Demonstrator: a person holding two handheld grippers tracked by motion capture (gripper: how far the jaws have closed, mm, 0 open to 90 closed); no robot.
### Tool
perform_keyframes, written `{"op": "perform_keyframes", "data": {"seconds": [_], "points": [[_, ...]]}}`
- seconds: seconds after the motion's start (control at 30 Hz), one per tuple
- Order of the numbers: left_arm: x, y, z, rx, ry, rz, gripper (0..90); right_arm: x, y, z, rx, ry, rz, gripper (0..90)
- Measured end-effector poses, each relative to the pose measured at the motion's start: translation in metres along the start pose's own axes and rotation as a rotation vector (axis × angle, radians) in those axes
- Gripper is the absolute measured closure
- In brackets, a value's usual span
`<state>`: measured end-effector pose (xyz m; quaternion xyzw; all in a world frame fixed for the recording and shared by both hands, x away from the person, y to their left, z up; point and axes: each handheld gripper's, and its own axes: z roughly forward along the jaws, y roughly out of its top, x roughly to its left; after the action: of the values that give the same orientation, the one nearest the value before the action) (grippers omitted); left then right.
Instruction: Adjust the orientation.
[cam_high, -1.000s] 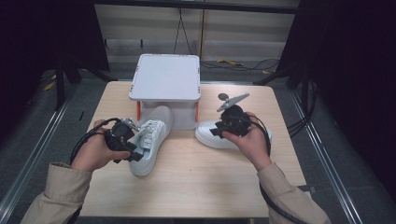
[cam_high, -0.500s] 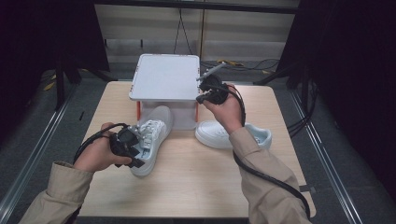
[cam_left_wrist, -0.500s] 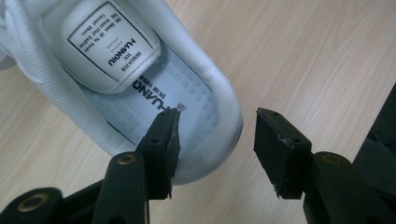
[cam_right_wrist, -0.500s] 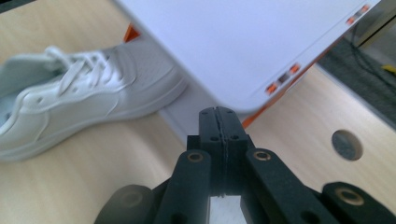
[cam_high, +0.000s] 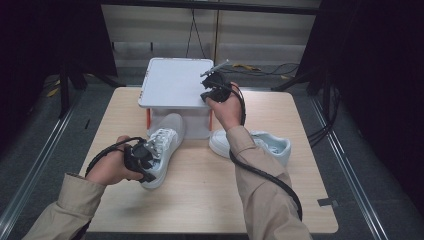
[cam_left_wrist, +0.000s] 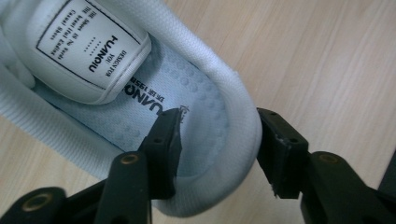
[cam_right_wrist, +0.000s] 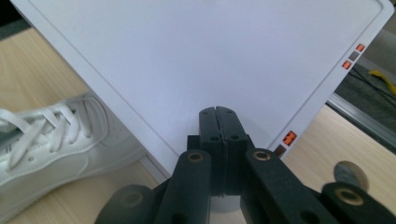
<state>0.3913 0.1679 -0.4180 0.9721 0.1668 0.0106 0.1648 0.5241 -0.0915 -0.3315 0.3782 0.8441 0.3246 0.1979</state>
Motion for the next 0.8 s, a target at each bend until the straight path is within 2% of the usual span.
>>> {"op": "perform_keyframes", "data": {"seconds": [0.07,0.13,0.23,0.33,0.4,0.43,0.5,0.53,0.63,0.7,0.77,0.8], "points": [[0.000,0.002,0.004,0.008,-0.021,-0.006,56.0,0.000,0.001,0.001,0.001,0.001,-0.004,90.0],[-0.001,0.004,0.008,0.025,-0.048,-0.020,66.7,-0.001,0.002,0.001,0.011,0.001,-0.006,90.0],[-0.002,0.006,0.008,0.033,-0.042,-0.027,70.4,-0.002,0.001,0.001,0.004,0.005,0.002,90.0],[-0.006,0.008,0.008,0.041,-0.029,-0.013,72.3,-0.002,0.000,0.001,-0.005,0.004,0.000,90.0],[-0.007,0.008,0.006,0.029,-0.022,-0.017,73.1,-0.002,-0.001,0.001,-0.013,0.010,0.001,90.0],[-0.010,0.012,0.002,-0.011,-0.026,-0.022,73.8,-0.003,-0.002,0.001,-0.015,0.014,0.007,90.0],[-0.011,0.015,-0.002,-0.020,-0.025,-0.010,73.8,-0.004,-0.002,0.001,-0.013,0.017,0.009,90.0],[-0.013,0.023,-0.006,-0.040,-0.023,-0.026,73.8,-0.003,-0.001,0.002,-0.013,0.010,0.004,90.0],[-0.012,0.032,-0.010,-0.043,-0.003,-0.019,73.4,-0.002,-0.001,0.002,-0.014,0.006,-0.003,90.0],[-0.009,0.039,-0.013,-0.042,0.016,-0.047,73.3,-0.002,-0.001,0.002,-0.012,0.003,-0.004,90.0],[-0.003,0.044,-0.017,-0.074,0.000,-0.051,73.0,-0.002,-0.001,0.002,-0.011,0.005,-0.004,90.0],[-0.001,0.046,-0.018,-0.073,0.015,-0.050,73.0,-0.002,-0.001,0.002,-0.011,0.005,-0.004,90.0]]}}
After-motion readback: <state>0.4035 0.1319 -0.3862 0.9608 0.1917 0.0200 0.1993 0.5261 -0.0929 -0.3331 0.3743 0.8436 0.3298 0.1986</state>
